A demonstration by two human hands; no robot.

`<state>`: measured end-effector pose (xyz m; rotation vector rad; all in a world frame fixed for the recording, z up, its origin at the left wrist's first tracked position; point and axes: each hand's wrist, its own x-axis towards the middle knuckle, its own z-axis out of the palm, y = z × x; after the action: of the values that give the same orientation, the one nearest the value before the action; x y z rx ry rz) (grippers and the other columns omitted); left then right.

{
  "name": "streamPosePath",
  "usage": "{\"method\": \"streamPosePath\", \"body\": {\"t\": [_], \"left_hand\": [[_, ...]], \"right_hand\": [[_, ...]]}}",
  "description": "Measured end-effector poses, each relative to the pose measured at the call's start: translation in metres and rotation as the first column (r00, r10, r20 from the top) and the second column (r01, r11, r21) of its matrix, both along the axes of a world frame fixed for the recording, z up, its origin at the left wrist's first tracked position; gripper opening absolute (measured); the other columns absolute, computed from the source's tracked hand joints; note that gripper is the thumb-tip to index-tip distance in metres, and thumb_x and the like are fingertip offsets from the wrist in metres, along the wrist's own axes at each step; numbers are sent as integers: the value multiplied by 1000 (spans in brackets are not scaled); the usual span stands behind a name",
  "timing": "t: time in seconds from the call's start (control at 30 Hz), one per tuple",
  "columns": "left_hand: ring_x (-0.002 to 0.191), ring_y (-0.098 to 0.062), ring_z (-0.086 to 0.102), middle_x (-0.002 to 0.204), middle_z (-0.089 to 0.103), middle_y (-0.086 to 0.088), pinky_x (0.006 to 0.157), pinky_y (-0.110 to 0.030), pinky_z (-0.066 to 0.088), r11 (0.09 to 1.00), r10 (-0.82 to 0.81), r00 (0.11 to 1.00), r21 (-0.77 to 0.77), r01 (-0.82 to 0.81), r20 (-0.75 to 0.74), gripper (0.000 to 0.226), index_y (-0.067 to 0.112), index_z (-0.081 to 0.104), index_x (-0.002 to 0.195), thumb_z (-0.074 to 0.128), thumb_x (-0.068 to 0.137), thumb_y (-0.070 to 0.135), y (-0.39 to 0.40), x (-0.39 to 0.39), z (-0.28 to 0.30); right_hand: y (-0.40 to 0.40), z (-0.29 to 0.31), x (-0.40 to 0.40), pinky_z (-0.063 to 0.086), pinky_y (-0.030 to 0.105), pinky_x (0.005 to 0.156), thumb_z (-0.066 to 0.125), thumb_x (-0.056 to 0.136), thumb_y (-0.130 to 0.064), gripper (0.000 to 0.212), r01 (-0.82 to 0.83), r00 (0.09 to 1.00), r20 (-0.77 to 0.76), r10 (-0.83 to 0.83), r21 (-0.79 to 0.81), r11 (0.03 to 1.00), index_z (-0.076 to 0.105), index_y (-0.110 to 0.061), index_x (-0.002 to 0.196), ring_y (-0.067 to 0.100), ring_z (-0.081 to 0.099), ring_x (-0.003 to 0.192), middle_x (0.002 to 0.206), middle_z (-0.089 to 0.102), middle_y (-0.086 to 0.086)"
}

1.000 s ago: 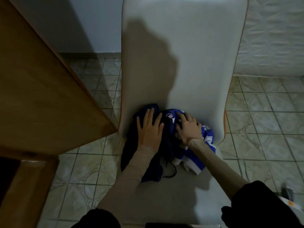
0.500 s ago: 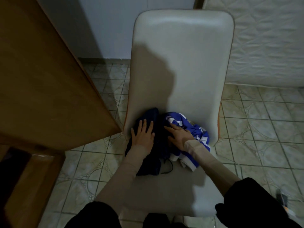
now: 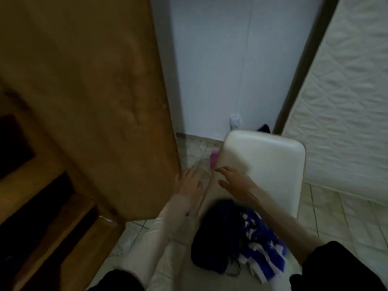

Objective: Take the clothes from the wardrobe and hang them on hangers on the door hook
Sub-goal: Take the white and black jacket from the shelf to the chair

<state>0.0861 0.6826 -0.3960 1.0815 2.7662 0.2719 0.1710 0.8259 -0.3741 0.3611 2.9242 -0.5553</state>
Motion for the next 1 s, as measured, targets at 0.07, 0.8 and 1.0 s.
{"method": "streamPosePath", "body": {"t": [0.07,0.8,1.0], "left_hand": [[142,-18,17,153,22,-2,115,-42,17,998,59,998,12,-59,-24,46,21,22,145,27,99,26,-21,-8,32],[139,-20,22,148,31,-3,115,-46,14,850,526,824,161,-501,-212,47,20,26,144,29,99,33,-305,-80,182],[139,-20,23,147,33,-3,115,-47,13,818,575,777,197,-540,-257,45,20,28,142,31,99,33,-394,-130,207]], "right_hand": [[-15,31,-12,32,38,107,41,96,-25,47,-60,996,-61,60,13,998,30,-18,141,25,37,131,147,33,6],[-278,172,-156,30,42,111,38,98,-30,49,-542,801,-171,573,199,817,22,-23,144,23,27,138,150,29,6],[-360,197,-211,28,41,110,37,98,-29,49,-592,755,-213,621,186,784,23,-20,144,23,26,138,149,29,7]]}}
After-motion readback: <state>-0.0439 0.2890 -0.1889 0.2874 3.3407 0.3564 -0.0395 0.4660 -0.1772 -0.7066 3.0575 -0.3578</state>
